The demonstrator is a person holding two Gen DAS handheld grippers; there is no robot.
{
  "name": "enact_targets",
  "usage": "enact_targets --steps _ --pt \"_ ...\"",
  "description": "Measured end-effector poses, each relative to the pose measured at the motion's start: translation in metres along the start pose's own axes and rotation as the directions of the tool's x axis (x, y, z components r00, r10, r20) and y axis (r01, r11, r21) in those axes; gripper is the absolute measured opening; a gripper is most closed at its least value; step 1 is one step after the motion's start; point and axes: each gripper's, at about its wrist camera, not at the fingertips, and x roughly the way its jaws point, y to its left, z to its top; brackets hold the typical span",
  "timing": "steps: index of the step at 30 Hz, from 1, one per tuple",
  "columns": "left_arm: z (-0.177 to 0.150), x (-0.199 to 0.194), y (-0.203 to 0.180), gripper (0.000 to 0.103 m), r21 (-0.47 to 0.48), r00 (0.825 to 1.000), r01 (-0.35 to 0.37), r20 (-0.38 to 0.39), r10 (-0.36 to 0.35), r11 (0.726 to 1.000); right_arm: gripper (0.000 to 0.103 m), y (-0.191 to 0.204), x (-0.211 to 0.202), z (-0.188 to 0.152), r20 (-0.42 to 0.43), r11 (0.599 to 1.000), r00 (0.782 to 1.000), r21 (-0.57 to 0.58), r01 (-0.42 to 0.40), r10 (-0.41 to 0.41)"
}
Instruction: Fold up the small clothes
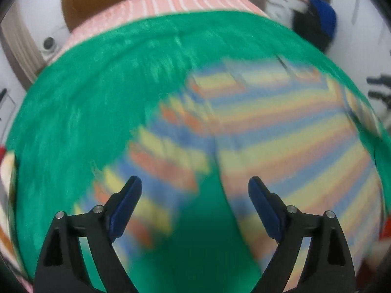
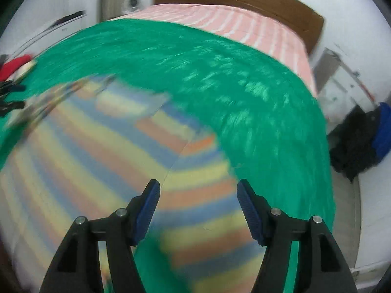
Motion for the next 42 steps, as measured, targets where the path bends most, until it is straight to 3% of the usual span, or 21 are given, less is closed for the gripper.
enact_targets --steps 4,7,9,11,13,16,17,18,19,23,26,38,41,42 --pt "-0.097 -0.027 -0.051 0.09 -0.026 0.992 0.087 -0.088 -0.089 0.996 0.068 0.037 -0.064 -0.08 -0.067 0.976 0.974 0.031 -0.215 0.216" --pt "-0.152 -0.024 -0.086 0.09 -0.069 0.988 0.078 -0.13 -0.087 0.995 0.07 0.085 -0.079 -0.155 -0.079 0.925 0.93 0.165 -0.342 0.358" --pt "-0.169 -0.025 -0.103 0.09 -0.064 0.994 0.021 -0.106 -0.028 0.998 0.069 0.106 -0.072 -0.191 -0.082 0.895 0.917 0.269 -0.357 0.39" --pt "-0.175 -0.028 -0.114 0.09 -0.074 0.997 0.006 -0.073 -0.011 0.997 0.066 0.12 -0.061 -0.22 -0.036 0.837 0.9 0.385 -0.389 0.435" --pt "-0.178 -0.029 -0.12 0.09 -0.096 0.998 0.01 -0.054 -0.015 0.995 0.062 0.13 -0.049 -0.24 0.011 0.797 0.903 0.466 -0.385 0.429" --pt "-0.176 -0.024 -0.122 0.092 -0.115 0.999 -0.003 -0.042 -0.001 0.993 0.036 0.139 -0.04 -0.241 0.057 0.783 0.904 0.479 -0.397 0.423" --pt "-0.177 -0.023 -0.121 0.092 -0.119 0.999 -0.001 -0.038 -0.003 0.993 0.021 0.145 -0.037 -0.24 0.034 0.794 0.9 0.456 -0.402 0.435" --pt "-0.177 -0.022 -0.119 0.092 -0.126 0.999 0.003 -0.035 -0.008 0.992 0.008 0.145 -0.039 -0.236 0.013 0.819 0.911 0.433 -0.377 0.413" --pt "-0.177 -0.022 -0.118 0.092 -0.136 1.0 0.007 -0.028 -0.011 0.991 0.007 0.146 -0.04 -0.235 -0.005 0.838 0.921 0.417 -0.351 0.389" --pt "-0.186 -0.022 -0.112 0.093 -0.157 1.0 0.003 -0.011 -0.005 0.988 0.006 0.124 -0.043 -0.249 -0.041 0.83 0.938 0.48 -0.284 0.344" --pt "-0.185 -0.019 -0.116 0.096 -0.152 1.0 -0.01 -0.006 0.009 0.988 0.006 0.122 -0.035 -0.257 -0.019 0.793 0.923 0.519 -0.319 0.383" --pt "-0.198 -0.022 -0.119 0.098 -0.149 1.0 -0.014 0.004 0.014 0.989 0.005 0.131 -0.038 -0.26 -0.03 0.839 0.956 0.489 -0.24 0.291" --pt "-0.197 -0.026 -0.119 0.097 -0.16 1.0 -0.012 0.007 0.013 0.987 0.005 0.13 -0.038 -0.263 -0.009 0.824 0.959 0.514 -0.239 0.284" --pt "-0.197 -0.03 -0.119 0.097 -0.17 1.0 0.0 0.014 0.002 0.985 0.01 0.129 -0.041 -0.264 0.002 0.818 0.958 0.521 -0.245 0.285"
